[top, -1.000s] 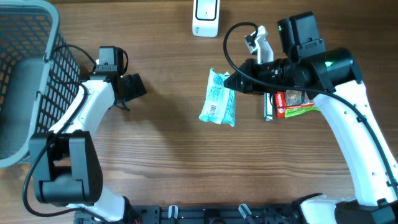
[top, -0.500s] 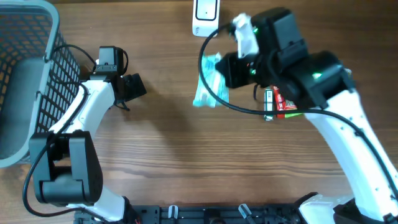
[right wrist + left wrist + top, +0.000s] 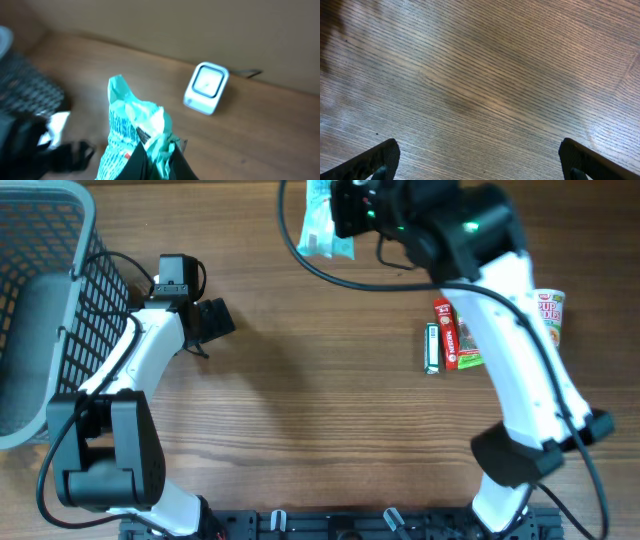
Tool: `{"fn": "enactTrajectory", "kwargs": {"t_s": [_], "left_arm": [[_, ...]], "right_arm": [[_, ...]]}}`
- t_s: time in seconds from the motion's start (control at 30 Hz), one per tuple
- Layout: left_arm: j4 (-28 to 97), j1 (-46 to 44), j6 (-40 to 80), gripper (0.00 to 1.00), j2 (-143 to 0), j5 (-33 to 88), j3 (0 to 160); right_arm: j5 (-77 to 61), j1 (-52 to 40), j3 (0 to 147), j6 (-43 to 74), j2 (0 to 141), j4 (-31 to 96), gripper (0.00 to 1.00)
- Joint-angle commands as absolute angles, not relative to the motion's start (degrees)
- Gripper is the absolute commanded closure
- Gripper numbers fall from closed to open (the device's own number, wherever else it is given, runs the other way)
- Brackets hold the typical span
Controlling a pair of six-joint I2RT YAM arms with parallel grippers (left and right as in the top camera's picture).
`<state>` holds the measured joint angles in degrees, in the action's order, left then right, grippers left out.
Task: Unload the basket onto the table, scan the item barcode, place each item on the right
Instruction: 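Hold the wipes pack at the barcode scanner with the right gripper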
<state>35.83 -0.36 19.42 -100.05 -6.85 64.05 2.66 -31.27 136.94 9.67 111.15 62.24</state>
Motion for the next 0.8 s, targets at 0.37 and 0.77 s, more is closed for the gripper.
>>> {"fn": "enactTrajectory", "kwargs": {"t_s": [0.37, 0.77], "left_arm": [[35.75, -0.1, 19.97, 0.0, -98.67, -8.14, 64.79], [35.75, -0.1, 19.97, 0.0, -98.67, -8.14, 64.79]], "right_arm": [[48.73, -35.9, 138.61, -15.38, 133.45, 34.68, 0.96], [53.25, -35.88, 138.26, -54.48, 148.57, -1.78, 0.96]]}}
